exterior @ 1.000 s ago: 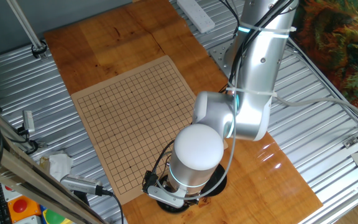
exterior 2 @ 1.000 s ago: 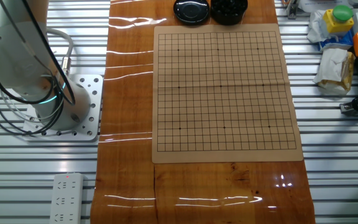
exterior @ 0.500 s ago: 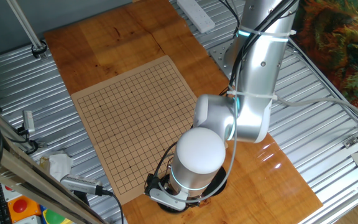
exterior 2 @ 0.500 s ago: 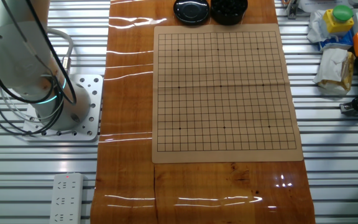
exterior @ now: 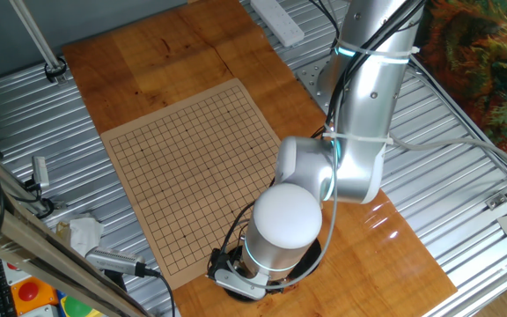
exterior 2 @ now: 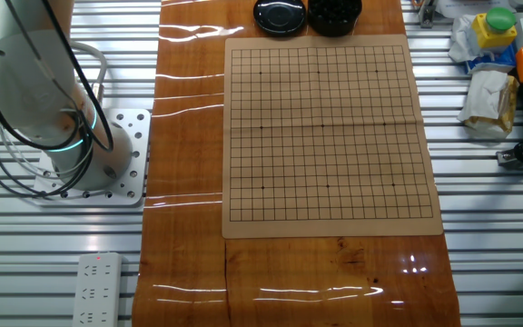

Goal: Play the first move as black on the 3-4 point in the upper right corner of the Go board

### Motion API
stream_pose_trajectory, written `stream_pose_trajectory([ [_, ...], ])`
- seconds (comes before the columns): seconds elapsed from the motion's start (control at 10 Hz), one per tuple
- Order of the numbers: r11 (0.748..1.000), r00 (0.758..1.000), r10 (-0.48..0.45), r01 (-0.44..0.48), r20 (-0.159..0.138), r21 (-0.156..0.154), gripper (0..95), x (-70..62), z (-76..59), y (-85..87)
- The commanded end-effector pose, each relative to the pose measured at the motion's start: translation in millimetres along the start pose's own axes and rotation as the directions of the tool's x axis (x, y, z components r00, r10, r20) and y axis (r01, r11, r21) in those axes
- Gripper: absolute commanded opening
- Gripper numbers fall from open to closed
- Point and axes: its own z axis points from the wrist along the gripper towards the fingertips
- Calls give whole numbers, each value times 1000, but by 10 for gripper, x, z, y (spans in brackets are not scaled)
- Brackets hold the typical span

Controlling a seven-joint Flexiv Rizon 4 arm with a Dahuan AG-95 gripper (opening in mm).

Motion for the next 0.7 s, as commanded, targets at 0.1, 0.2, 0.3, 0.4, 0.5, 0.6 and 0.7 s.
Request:
stream_pose_trajectory([
  [0.1, 1000, 1000, 1, -1, 1, 2, 380, -2, 14, 0],
  [0.2, 1000, 1000, 1, -1, 0, 2, 380, -3, 14, 1],
  [0.3, 1000, 1000, 1, -1, 0, 2, 380, -3, 14, 1],
  [0.4, 1000, 1000, 0, 0, 1, 2, 380, -3, 14, 1],
  [0.5, 1000, 1000, 2, -2, 1, 2, 380, -3, 14, 1],
  [0.6, 1000, 1000, 0, 0, 0, 2, 380, -3, 14, 1],
  [0.7, 1000, 1000, 6, -6, 2, 1, 380, -3, 11, 1],
])
